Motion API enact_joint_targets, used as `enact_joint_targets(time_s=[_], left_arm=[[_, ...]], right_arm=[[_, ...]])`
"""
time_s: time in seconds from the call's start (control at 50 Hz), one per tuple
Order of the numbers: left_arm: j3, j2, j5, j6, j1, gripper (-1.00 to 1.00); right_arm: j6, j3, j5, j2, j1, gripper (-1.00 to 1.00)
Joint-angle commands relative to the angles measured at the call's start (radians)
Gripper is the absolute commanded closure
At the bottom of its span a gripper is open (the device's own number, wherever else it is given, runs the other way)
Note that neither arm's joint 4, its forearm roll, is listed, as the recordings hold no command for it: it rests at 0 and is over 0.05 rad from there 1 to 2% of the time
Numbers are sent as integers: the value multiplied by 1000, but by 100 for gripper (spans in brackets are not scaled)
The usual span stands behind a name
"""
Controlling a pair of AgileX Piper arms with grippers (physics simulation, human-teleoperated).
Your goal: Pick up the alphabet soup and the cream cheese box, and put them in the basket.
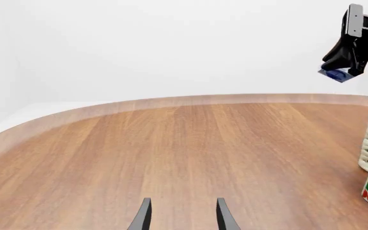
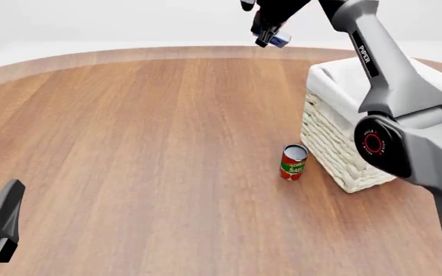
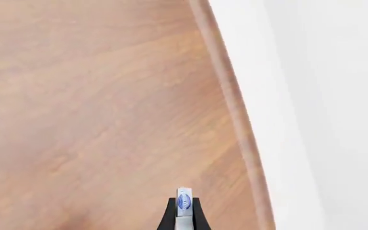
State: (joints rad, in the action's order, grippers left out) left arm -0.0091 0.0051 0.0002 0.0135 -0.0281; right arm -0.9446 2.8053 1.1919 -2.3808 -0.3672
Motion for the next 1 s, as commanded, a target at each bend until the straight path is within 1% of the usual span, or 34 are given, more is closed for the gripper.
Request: enact_joint_targets(time_s=[0.02, 0.04, 0.08, 0.12, 0.16, 0.18, 0.2, 0.22, 0.24, 0.28, 0.3, 0.32, 0.34, 0.36, 0.4, 0.42, 0.44, 0.46, 0.5, 0.52, 0.6, 0.64, 0.68, 0.7, 0.74, 0.78, 0.8, 0.86, 0.88, 0.9, 0.94, 0.96, 0.98, 1.0], left_arm=[[1, -1, 0, 0, 0, -100], [1, -1, 0, 0, 0, -100], [1, -1, 0, 0, 0, -100], [1, -1, 0, 0, 0, -100], [1, -1, 0, 0, 0, -100], [1, -1, 0, 0, 0, -100], [1, -1, 0, 0, 0, -100], [1, -1, 0, 0, 0, -100], [1, -1, 0, 0, 0, -100], [1, -1, 0, 0, 0, -100], [1, -1, 0, 0, 0, -100], [1, -1, 0, 0, 0, -100], [1, -1, 0, 0, 0, -100], [1, -1, 0, 0, 0, -100], [1, -1, 0, 0, 0, -100], [1, -1, 0, 0, 0, -100], [1, -1, 0, 0, 0, -100], [1, -1, 0, 0, 0, -100], [1, -1, 0, 0, 0, -100], [1, -1, 0, 0, 0, -100], [1, -1, 0, 0, 0, -100], [1, -1, 0, 0, 0, -100], [1, -1, 0, 0, 0, -100], [1, -1, 0, 0, 0, -100], [1, -1, 0, 0, 0, -100], [1, -1, 0, 0, 0, -100], [1, -1, 0, 0, 0, -100], [1, -1, 0, 0, 0, -100], [1, -1, 0, 0, 0, -100], [1, -1, 0, 0, 0, -100], [1, -1, 0, 0, 0, -100], [1, -1, 0, 0, 0, -100], [3, 9, -12, 0, -1, -100], [3, 9, -12, 0, -1, -100]], right_arm=[[114, 0, -63, 45, 26, 100], [164, 4, -78, 66, 24, 100], [196, -16, -104, 84, 35, 100], [222, -216, -222, 183, 42, 100], [233, -354, -303, 249, 44, 100], [245, -383, -330, 265, 51, 100], [236, -413, -346, 276, 56, 100], [250, -439, -366, 290, 60, 100], [292, -436, -377, 301, 56, 100], [311, -469, -403, 327, 55, 100], [330, -475, -413, 335, 57, 100], [341, -510, -435, 356, 56, 100], [335, -535, -447, 363, 61, 100], [354, -575, -476, 380, 72, 100], [361, -605, -495, 392, 78, 100], [399, -637, -522, 415, 78, 100], [412, -653, -533, 428, 75, 100], [412, -654, -534, 428, 75, 100], [474, -712, -595, 478, 77, 100], [482, -756, -622, 501, 73, 100], [535, -864, -704, 565, 88, 100], [547, -915, -736, 594, 91, 100], [575, -958, -765, 623, 95, 100], [566, -982, -776, 633, 96, 100], [609, -1026, -818, 666, 109, 100], [615, -1065, -847, 686, 123, 100], [627, -1079, -853, 694, 121, 100], [629, -1118, -878, 711, 131, 100], [659, -1161, -912, 741, 135, 100], [659, -1163, -913, 742, 135, 100], [670, -1231, -951, 774, 140, 100], [670, -1232, -951, 774, 140, 100], [714, -1268, -1002, 823, 159, 100], [760, -1282, -1026, 852, 162, 100]])
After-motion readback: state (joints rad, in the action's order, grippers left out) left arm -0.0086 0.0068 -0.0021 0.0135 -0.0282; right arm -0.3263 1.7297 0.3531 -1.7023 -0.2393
